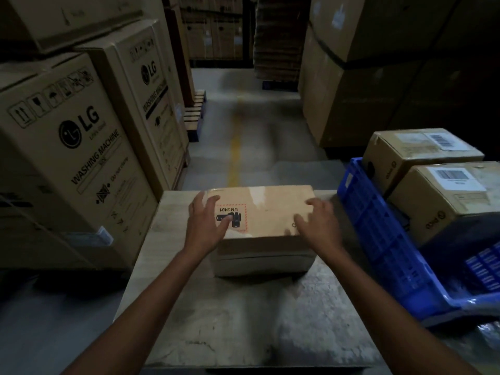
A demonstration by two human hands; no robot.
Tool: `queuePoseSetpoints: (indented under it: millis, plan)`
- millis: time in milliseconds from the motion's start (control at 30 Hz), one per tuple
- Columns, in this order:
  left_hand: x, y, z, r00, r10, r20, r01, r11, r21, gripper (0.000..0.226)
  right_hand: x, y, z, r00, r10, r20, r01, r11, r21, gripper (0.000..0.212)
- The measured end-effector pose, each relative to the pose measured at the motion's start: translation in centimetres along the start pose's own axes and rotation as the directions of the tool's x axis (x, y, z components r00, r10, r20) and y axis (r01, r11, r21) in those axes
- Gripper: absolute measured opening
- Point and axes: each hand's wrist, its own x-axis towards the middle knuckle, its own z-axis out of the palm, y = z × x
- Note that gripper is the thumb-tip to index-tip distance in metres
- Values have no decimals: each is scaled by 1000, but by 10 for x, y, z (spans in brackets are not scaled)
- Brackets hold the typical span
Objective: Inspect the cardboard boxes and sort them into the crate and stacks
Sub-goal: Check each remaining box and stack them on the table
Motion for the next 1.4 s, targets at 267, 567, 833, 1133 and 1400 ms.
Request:
queuePoseSetpoints:
  millis: [267,567,833,1133,1400]
  plan:
    - [44,8,0,834,64,548,-309,877,367,84,20,-75,27,824,-250,508,459,821,-340,59]
    - [68,44,-10,774,-23,632,-345,822,452,91,36,-99,31,800,-146,582,474,749,-464,57]
    - [82,42,-10,751,-47,658,-347,819,456,106,66,-110,43,667,19,745,583,608,-538,101]
    - [83,65,6,727,30,686,-386,844,372,101,75,-88,22,726,-66,685,512,716,-475,93]
    - [80,84,23,697,-29,716,-424,790,444,102,79,-69,11,737,-91,669,506,731,-458,76]
